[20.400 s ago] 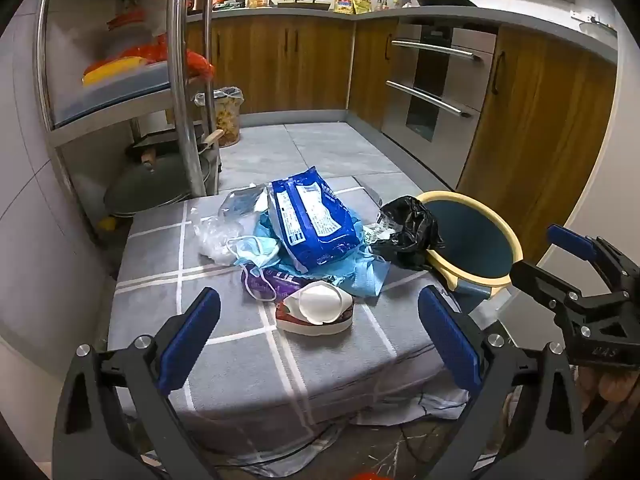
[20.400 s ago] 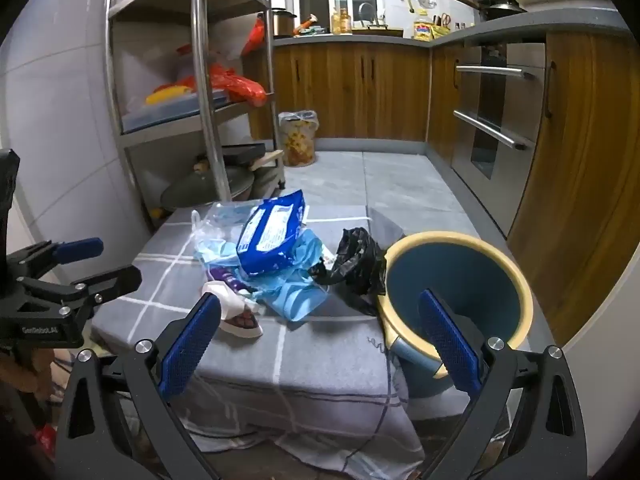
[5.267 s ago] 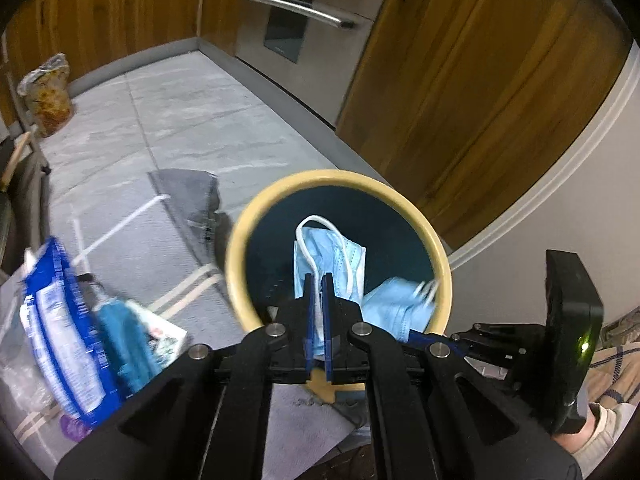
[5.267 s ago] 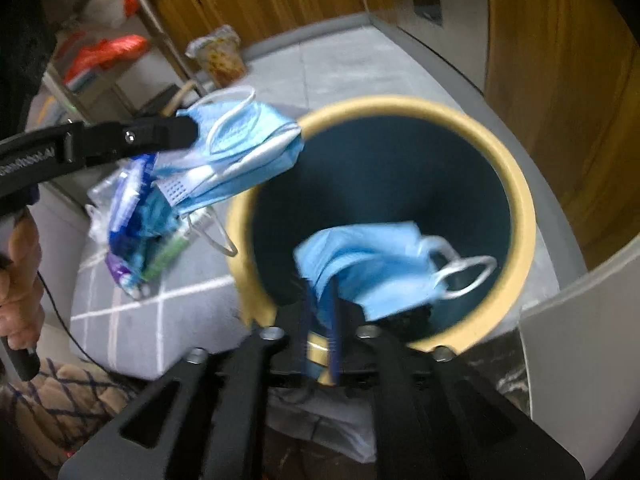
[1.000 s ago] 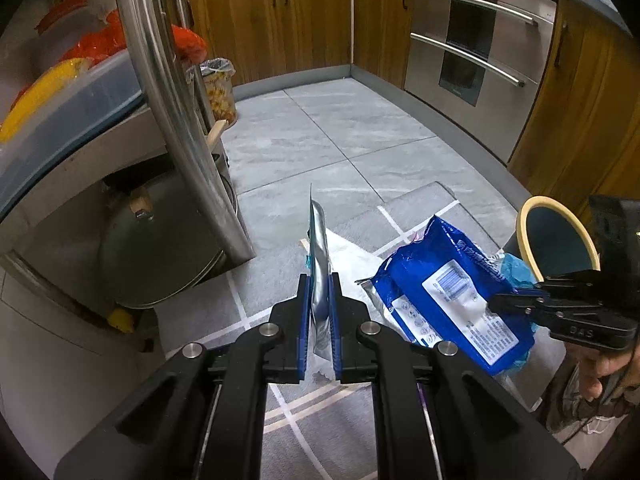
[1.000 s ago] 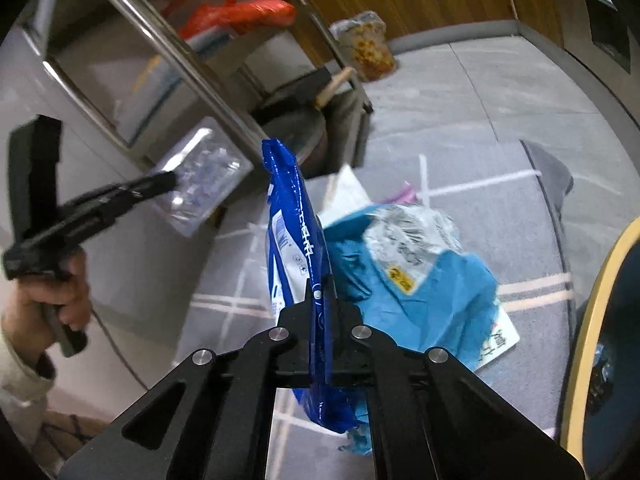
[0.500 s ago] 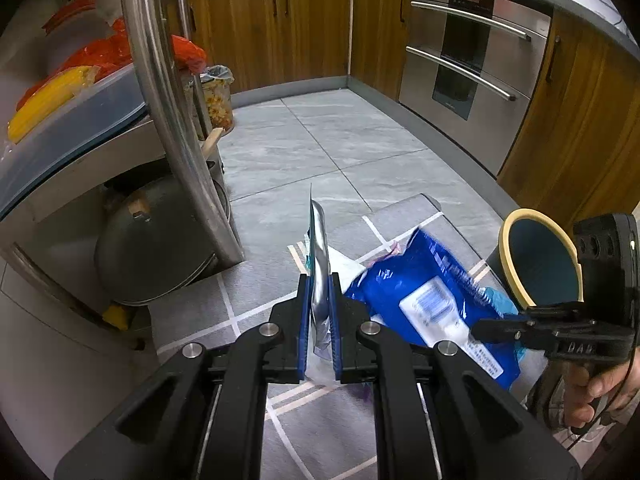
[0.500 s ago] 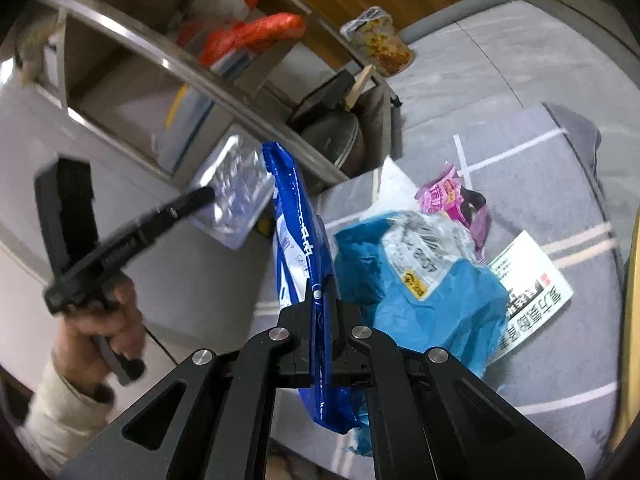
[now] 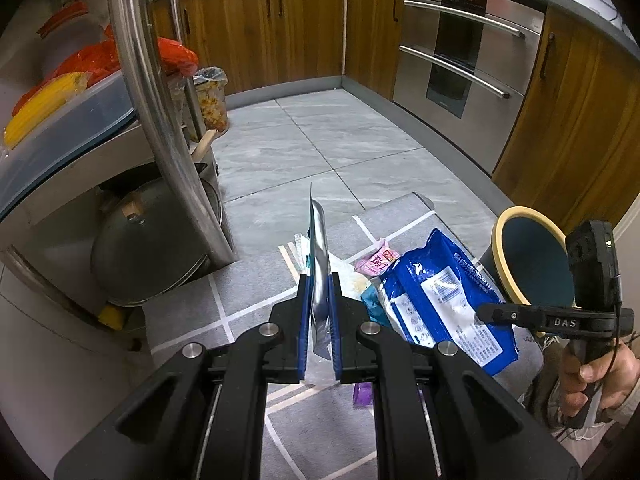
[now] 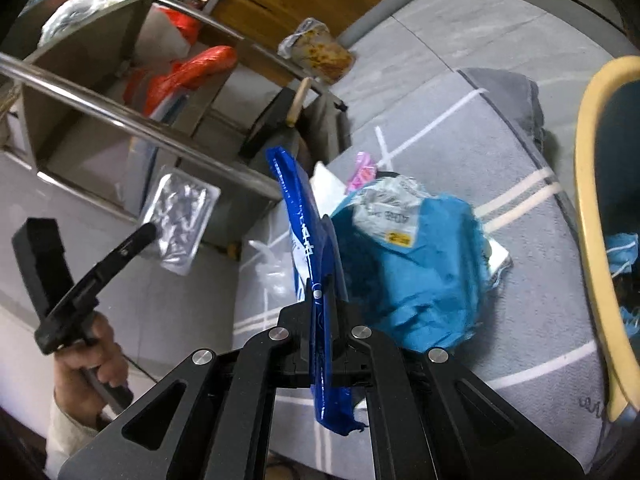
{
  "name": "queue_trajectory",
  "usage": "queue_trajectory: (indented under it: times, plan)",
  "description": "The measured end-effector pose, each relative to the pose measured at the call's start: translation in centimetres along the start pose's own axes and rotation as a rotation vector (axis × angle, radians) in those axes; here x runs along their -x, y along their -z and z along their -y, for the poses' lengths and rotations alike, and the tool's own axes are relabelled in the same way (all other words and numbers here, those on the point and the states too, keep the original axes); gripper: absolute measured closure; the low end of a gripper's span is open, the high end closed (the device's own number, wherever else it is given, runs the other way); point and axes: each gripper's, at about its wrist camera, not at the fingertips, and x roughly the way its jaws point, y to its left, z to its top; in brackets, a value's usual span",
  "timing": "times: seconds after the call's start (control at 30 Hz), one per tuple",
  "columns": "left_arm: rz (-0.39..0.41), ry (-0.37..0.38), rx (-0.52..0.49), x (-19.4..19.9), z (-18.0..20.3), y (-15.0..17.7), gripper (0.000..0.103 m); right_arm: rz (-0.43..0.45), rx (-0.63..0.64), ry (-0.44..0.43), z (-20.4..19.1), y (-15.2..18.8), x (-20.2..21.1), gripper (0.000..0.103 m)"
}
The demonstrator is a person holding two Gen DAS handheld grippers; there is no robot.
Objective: Collect trash
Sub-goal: 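Carry the wrapper and wipes pack over the teal bin and open both grippers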
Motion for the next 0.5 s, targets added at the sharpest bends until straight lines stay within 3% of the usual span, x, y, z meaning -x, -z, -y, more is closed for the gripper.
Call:
queue_trajectory:
  times: [0.33,0.5]
  plan:
    - [0.023,0.014,-0.013,0.7,1.4,-0.7,0.094,0.084,0.047,-0.068,-1.9,-0.3,5.5,0.099]
    - [0.033,0.036,-0.041,1.1,3.3,-1.1,0.094,0.155,0.105,-0.009,-2.4,-0.2,9.5,0.099]
